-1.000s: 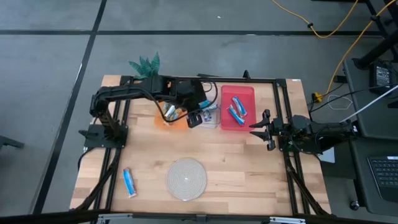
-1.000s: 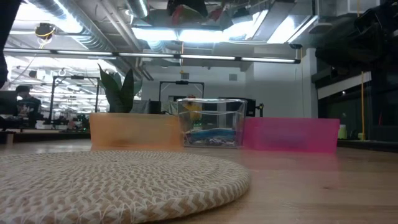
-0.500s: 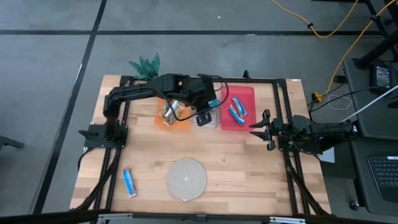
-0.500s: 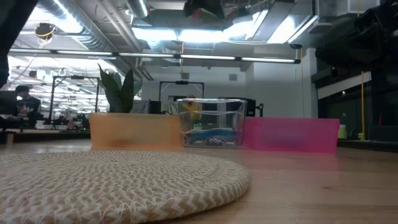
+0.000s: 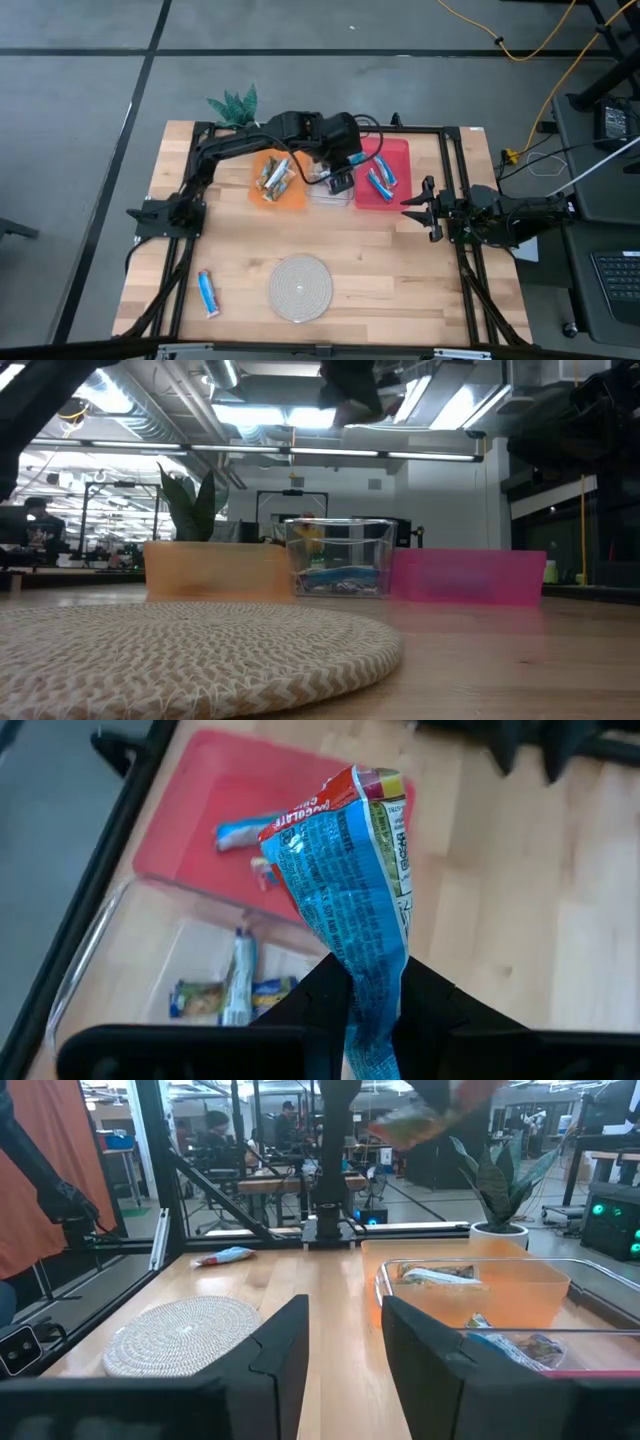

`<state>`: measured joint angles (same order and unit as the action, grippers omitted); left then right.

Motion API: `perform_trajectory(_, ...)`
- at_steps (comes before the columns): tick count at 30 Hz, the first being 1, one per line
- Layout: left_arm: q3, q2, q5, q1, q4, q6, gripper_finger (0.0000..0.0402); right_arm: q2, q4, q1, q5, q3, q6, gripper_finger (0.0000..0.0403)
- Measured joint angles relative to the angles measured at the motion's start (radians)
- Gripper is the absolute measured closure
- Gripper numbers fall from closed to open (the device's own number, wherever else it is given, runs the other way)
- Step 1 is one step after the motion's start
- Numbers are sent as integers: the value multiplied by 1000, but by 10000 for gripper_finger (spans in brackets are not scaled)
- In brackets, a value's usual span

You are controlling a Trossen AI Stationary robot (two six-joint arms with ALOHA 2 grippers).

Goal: Pick and place Granola Bars by type
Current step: Put the right red granola bar into the pink bin

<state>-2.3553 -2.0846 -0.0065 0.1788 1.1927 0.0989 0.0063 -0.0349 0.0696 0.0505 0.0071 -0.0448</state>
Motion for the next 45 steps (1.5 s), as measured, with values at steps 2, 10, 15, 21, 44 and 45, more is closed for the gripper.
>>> perform_trajectory(2,0,-12,4,13,-11,-8,350,0,0,0,0,0,0,271)
perform_trajectory(10,1,-34,65,53,-80,-35,350,0,0,0,0,0,0,271)
perform_trajectory(15,0,-43,132,64,-156,-47,350,0,0,0,0,0,0,271)
perform_trajectory(21,0,-64,158,73,-192,-60,350,0,0,0,0,0,0,271)
perform_trajectory(44,0,-218,330,113,-367,-90,350,0,-1,0,0,0,0,271)
perform_trajectory(45,0,-221,336,113,-377,-98,350,0,0,0,0,0,0,271)
